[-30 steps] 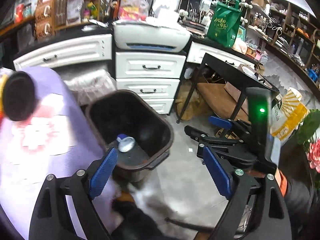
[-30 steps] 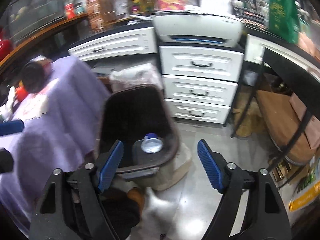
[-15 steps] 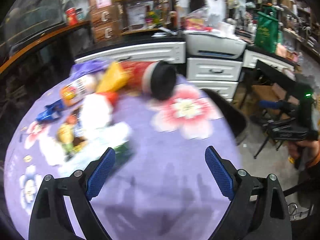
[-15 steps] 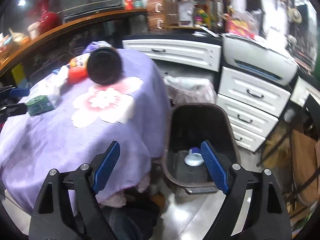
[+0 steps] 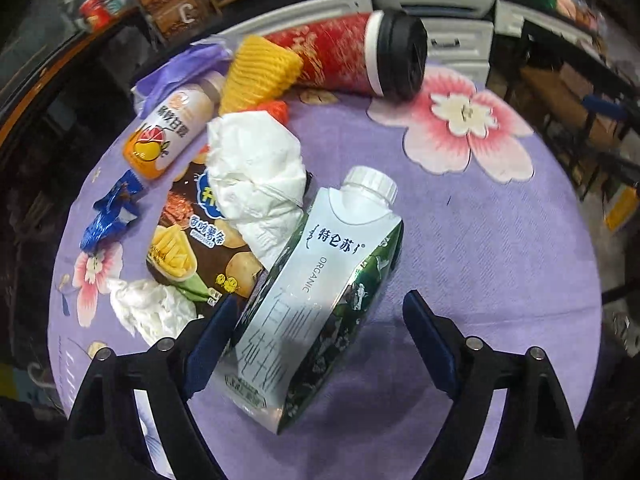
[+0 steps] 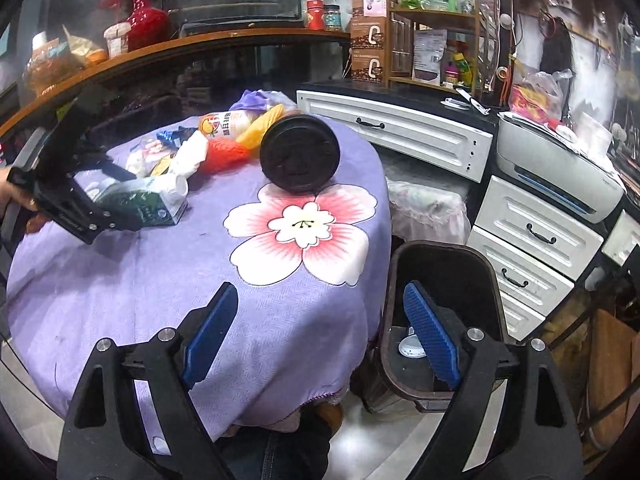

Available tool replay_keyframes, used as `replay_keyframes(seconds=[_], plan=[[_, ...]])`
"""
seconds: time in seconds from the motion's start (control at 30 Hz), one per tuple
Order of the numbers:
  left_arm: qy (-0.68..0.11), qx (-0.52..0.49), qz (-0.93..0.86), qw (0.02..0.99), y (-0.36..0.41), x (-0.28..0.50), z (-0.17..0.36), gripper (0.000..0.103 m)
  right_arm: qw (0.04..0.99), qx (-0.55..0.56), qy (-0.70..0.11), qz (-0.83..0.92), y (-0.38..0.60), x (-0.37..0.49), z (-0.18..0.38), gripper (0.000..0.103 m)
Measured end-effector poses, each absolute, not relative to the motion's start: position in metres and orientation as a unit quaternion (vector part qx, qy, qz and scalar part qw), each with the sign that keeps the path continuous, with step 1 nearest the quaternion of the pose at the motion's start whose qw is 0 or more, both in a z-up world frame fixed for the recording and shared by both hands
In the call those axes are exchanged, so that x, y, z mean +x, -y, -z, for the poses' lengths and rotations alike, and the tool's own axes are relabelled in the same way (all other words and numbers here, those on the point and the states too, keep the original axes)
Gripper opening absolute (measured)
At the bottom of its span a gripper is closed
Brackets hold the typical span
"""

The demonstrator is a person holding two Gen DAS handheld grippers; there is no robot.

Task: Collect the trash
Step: 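Return to the table and grasp the white milk carton with the left tool, then grasp the red cylindrical can with the right tool and lift it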

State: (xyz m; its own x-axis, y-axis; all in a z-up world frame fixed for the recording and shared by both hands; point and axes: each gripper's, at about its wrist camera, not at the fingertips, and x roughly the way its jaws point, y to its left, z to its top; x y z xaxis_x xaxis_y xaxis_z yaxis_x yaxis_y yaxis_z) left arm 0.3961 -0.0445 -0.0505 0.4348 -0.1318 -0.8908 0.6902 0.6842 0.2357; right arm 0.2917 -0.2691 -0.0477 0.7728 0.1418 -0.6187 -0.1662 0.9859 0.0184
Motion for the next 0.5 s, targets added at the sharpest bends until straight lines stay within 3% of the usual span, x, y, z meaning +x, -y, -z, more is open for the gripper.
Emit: replay_keyframes(seconds=[0.23, 0.33, 0.37, 0.5], plan=[[-0.490, 0.333, 0.271, 0.759, 0.057, 0.410, 0.062, 0.070, 0.940, -0.010, -0.332, -0.082, 0.269, 0.292, 0.051, 0.084], [-0.497, 0.316, 0.275, 0.760, 0.059, 0.413, 0.062, 0.060, 0.938, -0.011, -0.335, -0.087, 0.267, 0.296, 0.051, 0.084], [-0.496, 0.311, 0.279, 0.761, 0.059, 0.411, 0.062, 0.052, 0.938, -0.011, -0.335, -0.087, 0.266, 0.297, 0.051, 0.084], [-0.486, 0.290, 0.277, 0.776, 0.057, 0.402, 0.062, 0.050, 0.935, -0.005, -0.340, -0.101, 0.263, 0.309, 0.046, 0.084]])
